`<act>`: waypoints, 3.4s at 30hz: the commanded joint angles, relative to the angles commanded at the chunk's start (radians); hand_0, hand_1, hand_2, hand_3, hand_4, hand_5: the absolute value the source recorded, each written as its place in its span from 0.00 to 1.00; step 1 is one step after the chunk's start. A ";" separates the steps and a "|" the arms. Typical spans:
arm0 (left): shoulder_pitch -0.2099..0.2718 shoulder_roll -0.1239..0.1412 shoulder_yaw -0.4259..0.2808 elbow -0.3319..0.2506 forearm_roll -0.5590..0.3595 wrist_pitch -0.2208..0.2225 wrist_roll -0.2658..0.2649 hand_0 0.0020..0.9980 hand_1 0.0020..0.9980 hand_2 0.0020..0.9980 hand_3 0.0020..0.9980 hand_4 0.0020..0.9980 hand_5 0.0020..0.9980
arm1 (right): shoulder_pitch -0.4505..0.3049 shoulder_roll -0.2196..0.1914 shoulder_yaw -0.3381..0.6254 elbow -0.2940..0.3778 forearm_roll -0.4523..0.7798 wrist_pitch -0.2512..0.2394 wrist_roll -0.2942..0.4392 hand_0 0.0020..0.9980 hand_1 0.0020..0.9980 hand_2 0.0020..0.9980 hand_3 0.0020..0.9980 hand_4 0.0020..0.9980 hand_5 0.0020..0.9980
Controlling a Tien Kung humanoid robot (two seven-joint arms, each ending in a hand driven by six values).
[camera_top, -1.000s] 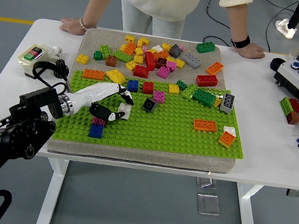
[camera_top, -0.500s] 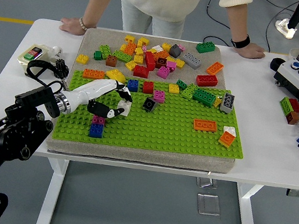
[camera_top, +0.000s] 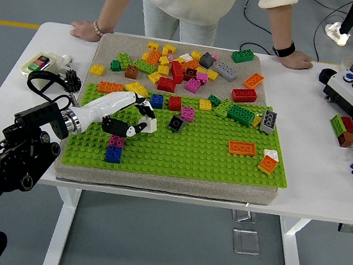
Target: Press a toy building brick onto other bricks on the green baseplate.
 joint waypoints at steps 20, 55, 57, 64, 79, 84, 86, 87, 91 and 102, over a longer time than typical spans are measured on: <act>0.006 -0.001 -0.004 -0.010 0.019 -0.015 -0.012 0.71 0.64 0.58 0.59 0.50 0.00 | -0.004 0.001 0.003 0.000 0.002 0.003 -0.003 0.73 0.66 0.71 0.59 0.92 0.50; 0.013 -0.006 0.005 -0.044 0.039 -0.095 -0.012 0.86 0.78 0.76 0.79 0.92 0.05 | -0.003 0.000 0.008 0.000 0.006 0.007 0.001 0.73 0.66 0.71 0.59 0.92 0.50; 0.008 -0.011 0.008 -0.027 0.039 -0.088 -0.012 0.86 0.78 0.76 0.79 0.92 0.05 | -0.003 0.001 0.007 0.000 0.007 0.007 0.002 0.73 0.66 0.71 0.59 0.92 0.50; -0.006 -0.019 0.006 0.014 0.039 -0.066 -0.013 0.85 0.77 0.75 0.78 0.92 0.05 | -0.002 0.000 0.009 0.000 0.010 0.006 0.002 0.73 0.66 0.71 0.59 0.92 0.50; -0.012 -0.026 0.005 0.039 0.039 -0.053 -0.009 0.81 0.73 0.65 0.63 0.77 0.01 | 0.000 -0.001 0.008 0.000 0.009 0.006 0.001 0.73 0.66 0.71 0.59 0.92 0.50; -0.009 -0.027 0.005 0.036 0.039 -0.056 -0.006 0.81 0.73 0.65 0.63 0.77 0.01 | 0.001 -0.001 0.010 0.000 0.009 0.005 0.001 0.73 0.66 0.71 0.59 0.92 0.50; -0.008 -0.029 0.005 0.036 0.039 -0.057 -0.004 0.81 0.73 0.65 0.63 0.77 0.01 | 0.001 -0.001 0.010 0.000 0.008 0.004 0.001 0.73 0.66 0.71 0.59 0.92 0.50; -0.008 -0.029 0.005 0.036 0.039 -0.057 -0.004 0.81 0.73 0.65 0.63 0.77 0.01 | 0.001 -0.001 0.010 0.000 0.008 0.004 0.001 0.73 0.66 0.71 0.59 0.92 0.50; -0.006 -0.032 0.005 0.039 0.039 -0.059 -0.001 0.80 0.73 0.65 0.63 0.77 0.02 | 0.000 0.000 0.010 0.000 0.008 0.004 0.001 0.73 0.66 0.71 0.59 0.92 0.50; -0.005 -0.033 0.005 0.040 0.039 -0.056 0.002 0.74 0.66 0.60 0.59 0.66 0.00 | -0.001 -0.001 0.009 0.000 0.007 0.004 0.001 0.73 0.66 0.71 0.59 0.92 0.50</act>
